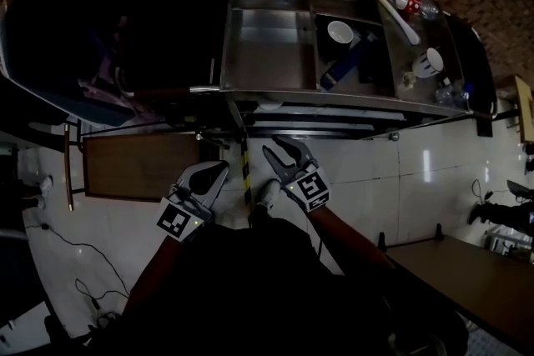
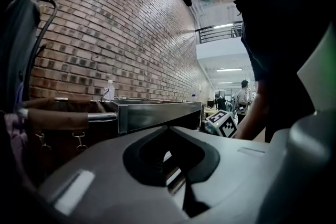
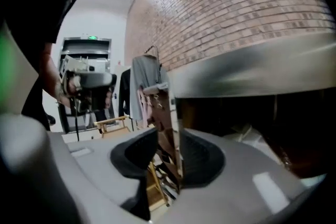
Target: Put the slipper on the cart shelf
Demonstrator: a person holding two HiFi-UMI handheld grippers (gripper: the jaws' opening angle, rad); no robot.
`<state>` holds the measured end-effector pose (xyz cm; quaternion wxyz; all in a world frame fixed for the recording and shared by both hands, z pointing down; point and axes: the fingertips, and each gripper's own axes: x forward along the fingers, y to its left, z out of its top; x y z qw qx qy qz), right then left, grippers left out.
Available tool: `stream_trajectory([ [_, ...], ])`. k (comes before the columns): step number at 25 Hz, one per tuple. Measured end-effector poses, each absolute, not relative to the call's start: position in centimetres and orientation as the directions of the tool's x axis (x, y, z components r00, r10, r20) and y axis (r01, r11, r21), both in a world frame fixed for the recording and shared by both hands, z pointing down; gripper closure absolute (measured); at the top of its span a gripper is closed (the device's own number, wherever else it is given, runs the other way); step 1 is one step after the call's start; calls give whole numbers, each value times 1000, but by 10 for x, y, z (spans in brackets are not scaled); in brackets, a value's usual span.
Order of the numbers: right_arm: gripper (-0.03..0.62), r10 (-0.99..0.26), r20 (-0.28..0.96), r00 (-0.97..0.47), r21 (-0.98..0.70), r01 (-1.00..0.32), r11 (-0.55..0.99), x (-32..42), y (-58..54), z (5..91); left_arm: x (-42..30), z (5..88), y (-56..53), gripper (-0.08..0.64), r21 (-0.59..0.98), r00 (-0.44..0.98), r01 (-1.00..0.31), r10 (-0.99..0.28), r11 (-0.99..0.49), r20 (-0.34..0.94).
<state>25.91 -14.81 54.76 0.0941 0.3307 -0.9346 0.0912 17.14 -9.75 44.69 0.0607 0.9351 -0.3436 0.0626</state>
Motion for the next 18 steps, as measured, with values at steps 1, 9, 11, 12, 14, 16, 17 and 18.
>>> stream_trajectory([
  [1,506,-588,223,-777,-116,-620,776,249,-144,540,164,447,-95,560,71,757,-649,-634,-757,157],
  [9,592,-522,164,-837,-125,-542,831,146,-105,493,80,446,-74,560,75,773,-631,-617,-772,147],
  [11,592,-514,164,-842,-132,-535,834,115,-97,487,53,446,-69,560,90,776,-629,-615,-773,139],
  [12,592,-510,166,-844,-136,-532,836,100,-94,487,39,446,-66,560,95,777,-628,-615,-773,135],
  [14,592,-502,167,-849,-142,-525,839,68,-86,487,10,447,-61,560,98,781,-623,-612,-776,124],
  [16,592,-497,173,-851,-149,-521,840,34,-76,482,-19,447,-54,560,98,790,-612,-603,-784,112],
  [17,592,-495,177,-851,-152,-521,840,17,-70,480,-33,447,-50,560,101,795,-606,-597,-789,106],
  [18,592,-494,180,-850,-150,-521,840,2,-64,479,-47,447,-45,560,103,800,-599,-591,-794,99],
])
